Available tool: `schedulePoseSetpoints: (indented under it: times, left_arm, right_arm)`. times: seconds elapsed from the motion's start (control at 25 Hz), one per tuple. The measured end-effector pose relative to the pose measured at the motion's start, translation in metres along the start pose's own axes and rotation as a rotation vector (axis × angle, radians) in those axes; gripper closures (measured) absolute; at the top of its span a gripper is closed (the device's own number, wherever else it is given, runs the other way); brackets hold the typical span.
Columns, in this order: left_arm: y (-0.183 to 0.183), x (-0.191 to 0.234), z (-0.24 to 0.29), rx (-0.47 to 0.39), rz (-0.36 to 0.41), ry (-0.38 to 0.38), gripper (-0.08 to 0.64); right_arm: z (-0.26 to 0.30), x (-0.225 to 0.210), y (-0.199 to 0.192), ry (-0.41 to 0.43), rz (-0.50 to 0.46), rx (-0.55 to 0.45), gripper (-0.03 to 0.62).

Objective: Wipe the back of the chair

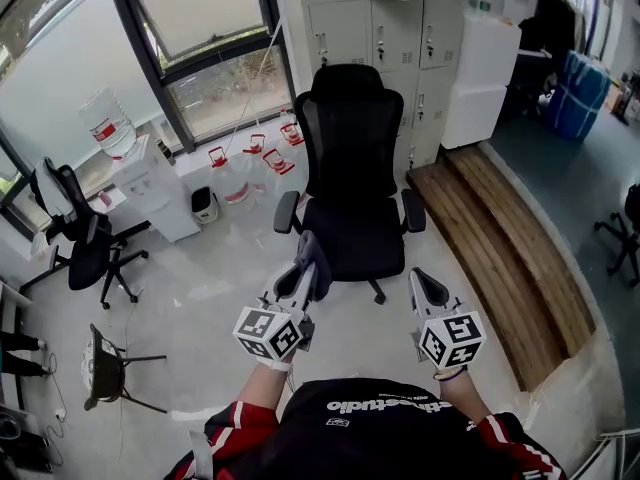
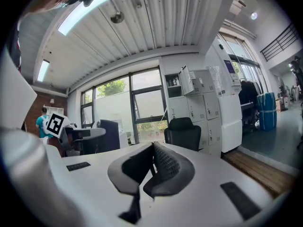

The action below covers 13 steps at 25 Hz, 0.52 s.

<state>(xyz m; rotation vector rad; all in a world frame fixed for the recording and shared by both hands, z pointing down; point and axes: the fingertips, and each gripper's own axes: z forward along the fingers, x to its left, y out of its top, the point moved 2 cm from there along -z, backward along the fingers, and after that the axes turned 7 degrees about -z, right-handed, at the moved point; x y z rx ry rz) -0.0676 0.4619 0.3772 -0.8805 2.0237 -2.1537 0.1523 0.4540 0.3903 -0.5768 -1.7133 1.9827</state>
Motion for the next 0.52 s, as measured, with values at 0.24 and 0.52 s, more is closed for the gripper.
schedulePoseSetpoints:
  times: [0.24,0.52]
  left_arm:
    - [-0.0020,-0.0005,-0.0042,0.007,-0.003,0.004,0.503]
    - [-0.0028,-0.0058,-0.0011,0.007,-0.008,-0.009,0.503]
  right_arm:
    - [-0.0047,0.0032,-0.0018,0.002,0.006,-0.003,0.581]
    - [-0.0053,0.0031,0.0007,0.008,0.004,-0.013,0.581]
